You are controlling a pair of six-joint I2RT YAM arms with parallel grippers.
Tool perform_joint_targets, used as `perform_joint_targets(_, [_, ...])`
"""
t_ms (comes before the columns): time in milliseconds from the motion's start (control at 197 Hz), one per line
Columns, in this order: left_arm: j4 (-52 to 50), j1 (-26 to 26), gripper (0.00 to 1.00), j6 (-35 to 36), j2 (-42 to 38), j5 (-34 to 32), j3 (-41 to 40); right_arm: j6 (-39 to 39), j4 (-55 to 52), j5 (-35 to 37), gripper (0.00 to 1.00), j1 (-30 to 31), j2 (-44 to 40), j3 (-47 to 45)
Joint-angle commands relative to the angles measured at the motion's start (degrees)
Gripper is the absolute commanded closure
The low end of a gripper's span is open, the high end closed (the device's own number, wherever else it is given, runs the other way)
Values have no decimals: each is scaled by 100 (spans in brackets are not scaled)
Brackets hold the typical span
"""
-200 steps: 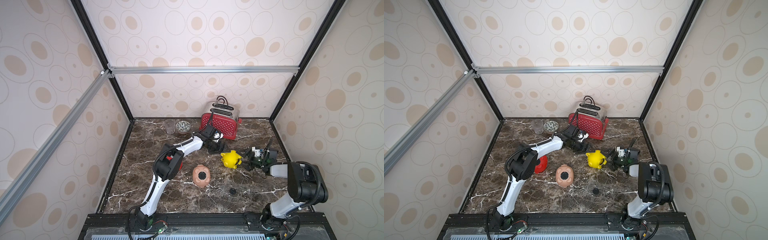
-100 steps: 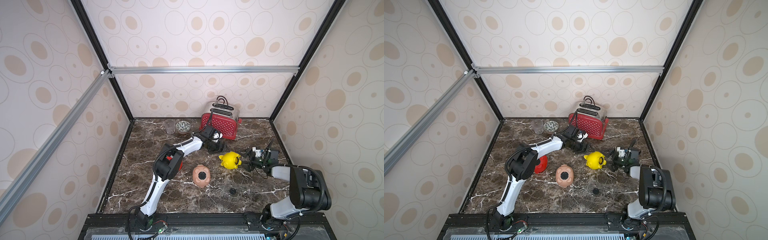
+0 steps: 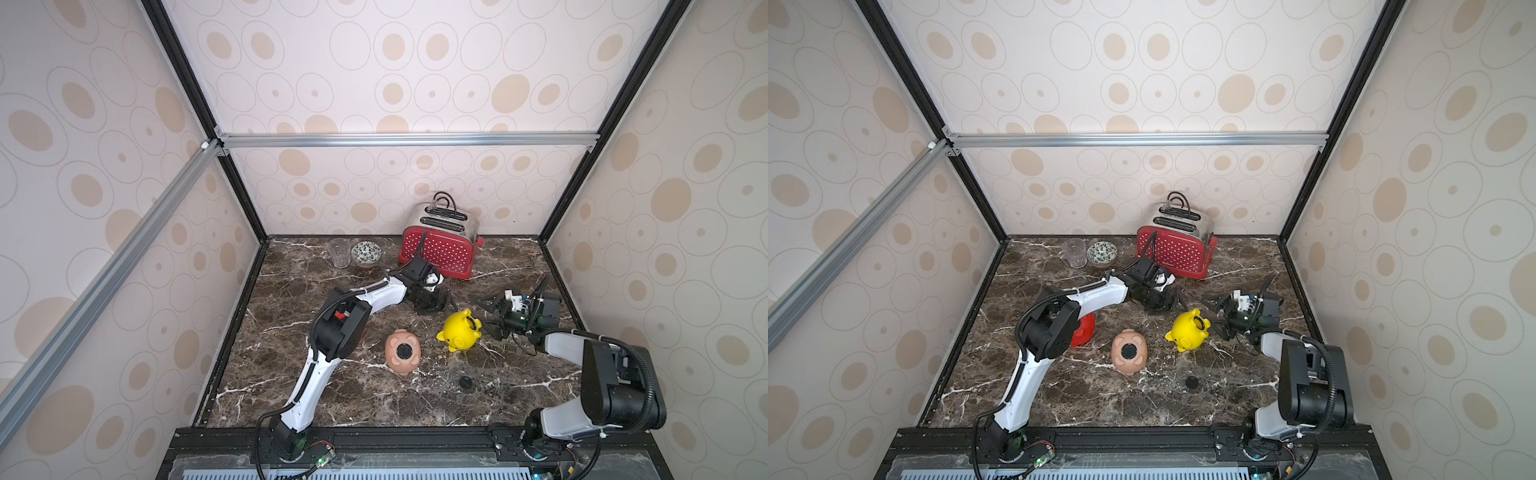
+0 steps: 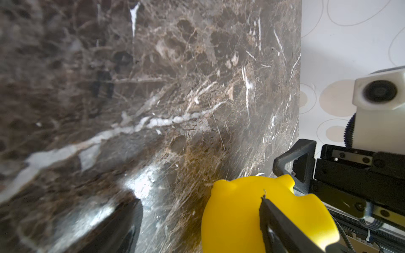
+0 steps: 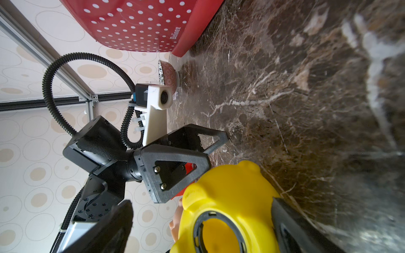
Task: Close piggy banks
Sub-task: Turn over the piggy bank at the center of the board.
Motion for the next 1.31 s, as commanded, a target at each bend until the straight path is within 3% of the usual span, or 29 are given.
perform_joint_targets(0, [-99,-44,16,57,78,-32,22,-7,-61,-85,0,4,-117,122])
perform_joint_targets(1307, [-151,153,12,57,26,-278,-2,78,-259,-209,0,231,-176,411])
